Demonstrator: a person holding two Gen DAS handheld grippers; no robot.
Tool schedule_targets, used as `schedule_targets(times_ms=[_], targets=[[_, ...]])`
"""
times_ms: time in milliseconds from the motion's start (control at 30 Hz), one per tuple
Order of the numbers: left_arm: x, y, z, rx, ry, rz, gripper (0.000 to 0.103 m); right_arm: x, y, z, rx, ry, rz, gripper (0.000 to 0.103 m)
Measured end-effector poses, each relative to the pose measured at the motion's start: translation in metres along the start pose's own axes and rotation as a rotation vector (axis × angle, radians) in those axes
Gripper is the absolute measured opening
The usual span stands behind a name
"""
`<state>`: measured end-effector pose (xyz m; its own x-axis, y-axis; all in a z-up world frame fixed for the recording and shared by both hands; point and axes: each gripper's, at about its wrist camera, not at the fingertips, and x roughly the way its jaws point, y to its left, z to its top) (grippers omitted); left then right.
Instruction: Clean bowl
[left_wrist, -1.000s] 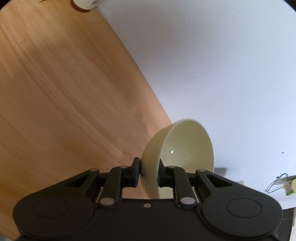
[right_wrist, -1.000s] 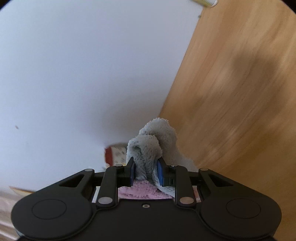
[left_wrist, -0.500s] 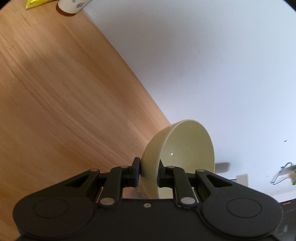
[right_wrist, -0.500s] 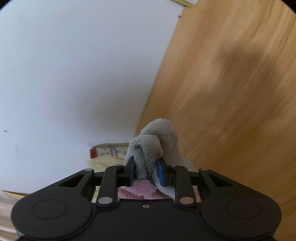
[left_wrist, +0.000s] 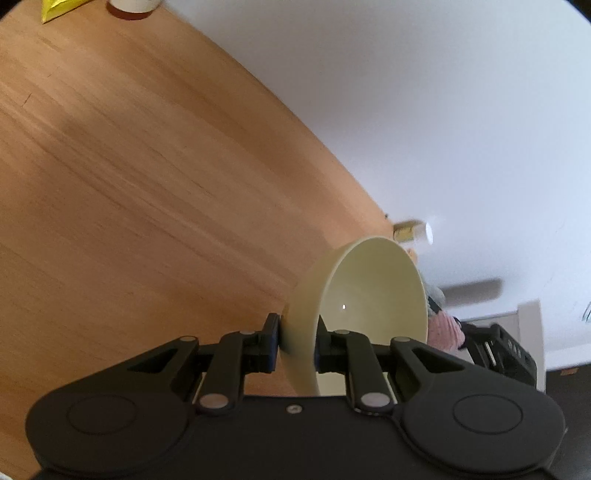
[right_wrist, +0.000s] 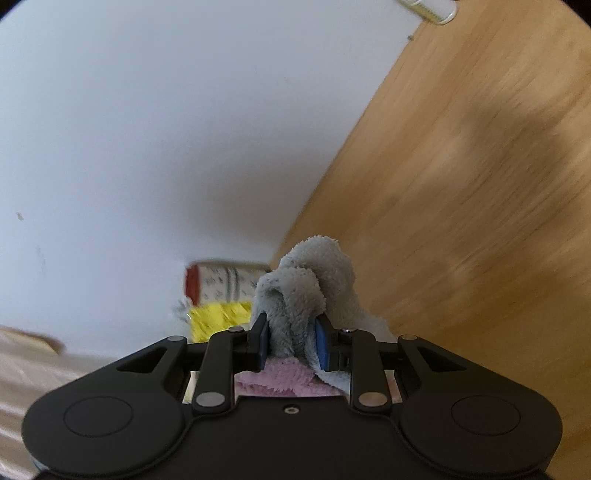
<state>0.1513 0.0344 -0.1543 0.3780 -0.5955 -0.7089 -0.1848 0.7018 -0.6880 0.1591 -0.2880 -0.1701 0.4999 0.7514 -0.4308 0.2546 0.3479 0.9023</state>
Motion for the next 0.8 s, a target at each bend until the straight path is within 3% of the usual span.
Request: schedule_targets(times_ms=[300, 467, 800], targets=[[0.004, 0.006, -0.012, 0.085, 0.082, 0.062, 0.016, 0.009, -0.055, -0.001, 0.116, 0.12, -0.026, 0.03], [0.013, 0.007, -0.02, 0.127, 0.109, 0.073, 0.016, 0.017, -0.07, -0.002, 0.101, 0.168, -0.109, 0.03], [0.018, 0.005, -0.021, 0.235, 0.141, 0.101, 0.017, 0.031, -0.06, 0.0, -0.096, 0.267, -0.25, 0.028]])
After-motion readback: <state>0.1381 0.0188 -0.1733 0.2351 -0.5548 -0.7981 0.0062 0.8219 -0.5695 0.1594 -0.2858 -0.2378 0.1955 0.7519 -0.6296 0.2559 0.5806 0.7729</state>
